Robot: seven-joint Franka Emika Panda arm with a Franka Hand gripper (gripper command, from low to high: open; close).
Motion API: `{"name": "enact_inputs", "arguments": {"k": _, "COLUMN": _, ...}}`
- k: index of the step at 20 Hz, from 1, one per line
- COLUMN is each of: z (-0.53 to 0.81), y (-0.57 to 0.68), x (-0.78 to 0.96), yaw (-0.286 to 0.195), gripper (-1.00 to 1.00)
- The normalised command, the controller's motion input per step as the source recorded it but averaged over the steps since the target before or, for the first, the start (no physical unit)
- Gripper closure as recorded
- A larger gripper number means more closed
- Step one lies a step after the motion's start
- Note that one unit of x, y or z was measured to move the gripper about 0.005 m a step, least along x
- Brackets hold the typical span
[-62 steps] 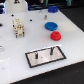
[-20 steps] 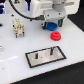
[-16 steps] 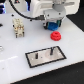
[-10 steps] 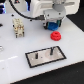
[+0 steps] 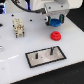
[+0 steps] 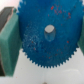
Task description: Insert the blue gear onto the right peg, followed by the red gear
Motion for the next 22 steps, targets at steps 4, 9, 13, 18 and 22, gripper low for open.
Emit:
{"name": "enact_inputs", "arguments": {"k": 4, "z": 0.53, "y": -0.18, "x": 0.75, "yaw": 0.000, "gripper": 1.00}}
{"name": "enact_inputs", "arguments": {"k": 9, "z": 0.48, "y": -0.18, "x": 0.81, "yaw": 0.000, "gripper": 1.00}}
{"name": "enact_inputs", "arguments": {"k": 13, "z": 0.39, "y": -0.20, "x": 0.84, "yaw": 0.000, "gripper": 1.00}}
{"name": "enact_inputs", "arguments": {"k": 18, "z": 0.29, "y": -0.20, "x": 0.87, "yaw": 0.000, "gripper": 1.00}}
{"name": "enact_inputs", "arguments": {"k": 22, "z": 0.22, "y": -0.22, "x": 0.87, "yaw": 0.000, "gripper": 1.00}}
